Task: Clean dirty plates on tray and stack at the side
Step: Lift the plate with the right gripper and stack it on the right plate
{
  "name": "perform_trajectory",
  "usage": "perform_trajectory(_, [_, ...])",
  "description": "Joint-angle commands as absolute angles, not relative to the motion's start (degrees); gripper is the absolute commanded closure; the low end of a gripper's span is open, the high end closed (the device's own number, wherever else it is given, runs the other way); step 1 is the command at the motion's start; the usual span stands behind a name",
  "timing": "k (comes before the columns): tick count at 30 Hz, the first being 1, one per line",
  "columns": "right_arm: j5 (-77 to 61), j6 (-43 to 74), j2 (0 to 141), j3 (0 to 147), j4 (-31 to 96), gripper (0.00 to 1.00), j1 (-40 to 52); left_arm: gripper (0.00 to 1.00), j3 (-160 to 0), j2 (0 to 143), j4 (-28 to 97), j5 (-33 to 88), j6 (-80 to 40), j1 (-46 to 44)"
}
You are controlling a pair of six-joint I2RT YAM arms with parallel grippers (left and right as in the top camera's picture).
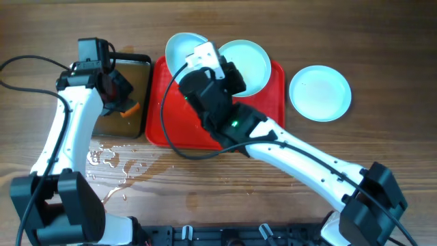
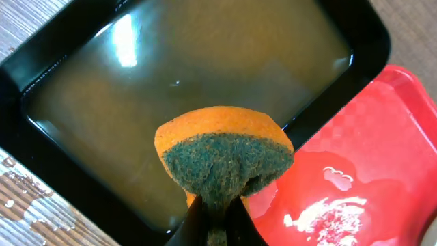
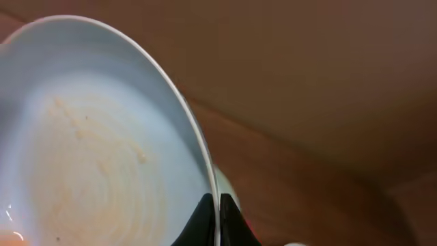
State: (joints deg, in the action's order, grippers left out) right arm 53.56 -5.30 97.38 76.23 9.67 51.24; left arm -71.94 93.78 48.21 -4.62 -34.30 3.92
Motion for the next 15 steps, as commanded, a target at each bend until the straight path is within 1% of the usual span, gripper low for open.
perform_trajectory(1, [65.78, -17.02, 97.19, 76.99, 3.88, 0.96, 53.43, 0.96, -71.99, 94.91, 47.66, -5.21, -33.21, 4.29])
perform_trajectory(7, [67.68, -27.73, 97.17, 76.99, -9.39, 0.96, 54.37, 0.96, -71.99, 95.61, 47.59, -5.19, -33.23, 4.29])
perform_trajectory(9, [67.64, -28.86, 97.17, 76.99, -11.42, 0.96, 54.37, 0.96, -71.99, 95.61, 47.57, -5.19, -33.21, 4.29])
perform_trajectory(12, [67.61, -23.46, 97.19, 76.47, -8.1, 0.96, 54.35, 0.96, -71.99, 95.61, 47.57, -5.19, -33.21, 4.29])
perform_trajectory(14, [66.7, -16.82, 97.17, 76.44, -1.02, 0.96, 54.33, 0.96, -71.99, 95.61, 47.57, -5.19, -33.21, 4.29])
perform_trajectory(15, [63.18, -11.38, 97.17, 76.44, 6.17, 0.96, 54.08, 0.96, -71.99, 95.61, 47.57, -5.19, -33.21, 4.29])
